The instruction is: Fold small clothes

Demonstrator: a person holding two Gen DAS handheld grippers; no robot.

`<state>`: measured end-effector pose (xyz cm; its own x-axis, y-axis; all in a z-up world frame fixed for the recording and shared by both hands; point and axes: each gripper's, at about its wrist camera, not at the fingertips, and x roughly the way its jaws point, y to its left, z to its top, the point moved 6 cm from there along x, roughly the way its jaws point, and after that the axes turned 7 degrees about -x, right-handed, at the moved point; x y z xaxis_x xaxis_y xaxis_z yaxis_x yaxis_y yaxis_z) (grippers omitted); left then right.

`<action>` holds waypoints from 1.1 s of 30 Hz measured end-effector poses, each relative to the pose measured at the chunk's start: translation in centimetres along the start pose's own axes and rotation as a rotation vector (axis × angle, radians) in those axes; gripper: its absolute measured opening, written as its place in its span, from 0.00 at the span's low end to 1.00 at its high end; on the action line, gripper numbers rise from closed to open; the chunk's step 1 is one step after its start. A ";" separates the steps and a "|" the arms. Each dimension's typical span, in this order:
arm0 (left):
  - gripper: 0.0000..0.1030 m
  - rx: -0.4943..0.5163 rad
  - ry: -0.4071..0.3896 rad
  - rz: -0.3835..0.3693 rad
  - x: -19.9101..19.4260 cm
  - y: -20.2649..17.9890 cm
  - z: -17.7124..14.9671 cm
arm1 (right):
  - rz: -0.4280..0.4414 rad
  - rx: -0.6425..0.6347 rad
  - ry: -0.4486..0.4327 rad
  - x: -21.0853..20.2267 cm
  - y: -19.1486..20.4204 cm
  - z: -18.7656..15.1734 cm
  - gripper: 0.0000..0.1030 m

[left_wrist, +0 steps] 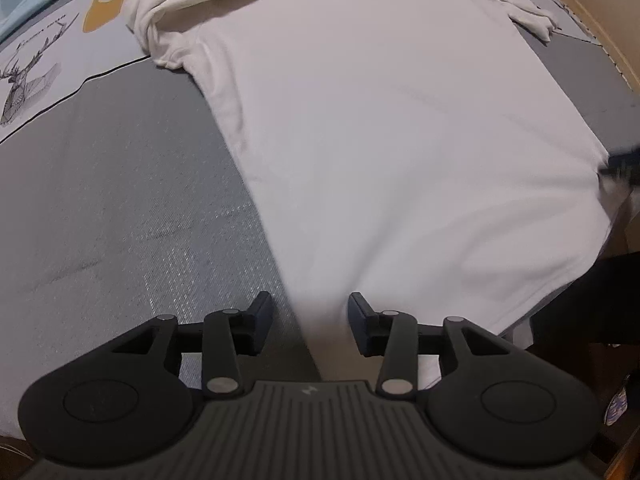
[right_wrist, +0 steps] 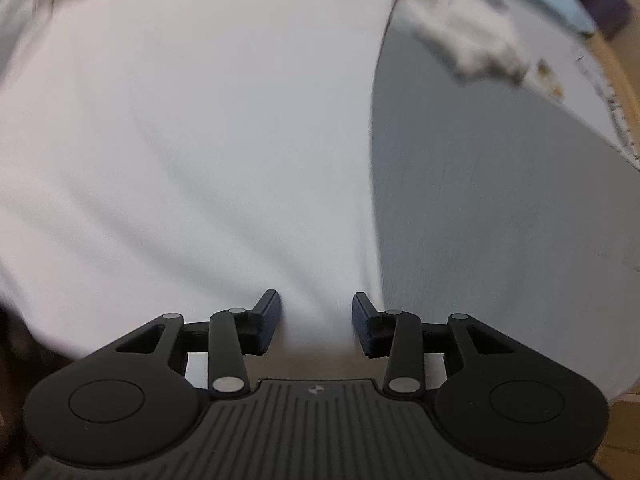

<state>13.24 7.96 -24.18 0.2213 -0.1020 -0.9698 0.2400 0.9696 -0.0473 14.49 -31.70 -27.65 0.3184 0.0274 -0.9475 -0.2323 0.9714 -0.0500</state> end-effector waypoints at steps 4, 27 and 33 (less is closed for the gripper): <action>0.45 -0.018 -0.124 0.052 -2.0 -0.5 2.1 | -0.029 0.092 -0.236 -3.8 -0.9 4.7 0.45; 0.25 0.038 -0.601 0.184 3.8 -10.0 32.8 | 0.000 0.370 -0.468 -2.8 -4.6 20.1 0.03; 0.51 -0.013 -0.537 0.190 11.3 -12.1 40.8 | -0.007 0.356 -0.440 -1.7 -5.6 20.2 0.04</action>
<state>51.35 -14.03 -24.85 0.7101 -0.0209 -0.7037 0.1384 0.9842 0.1104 33.79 -32.47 -19.36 0.6897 0.0419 -0.7229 0.0716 0.9895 0.1257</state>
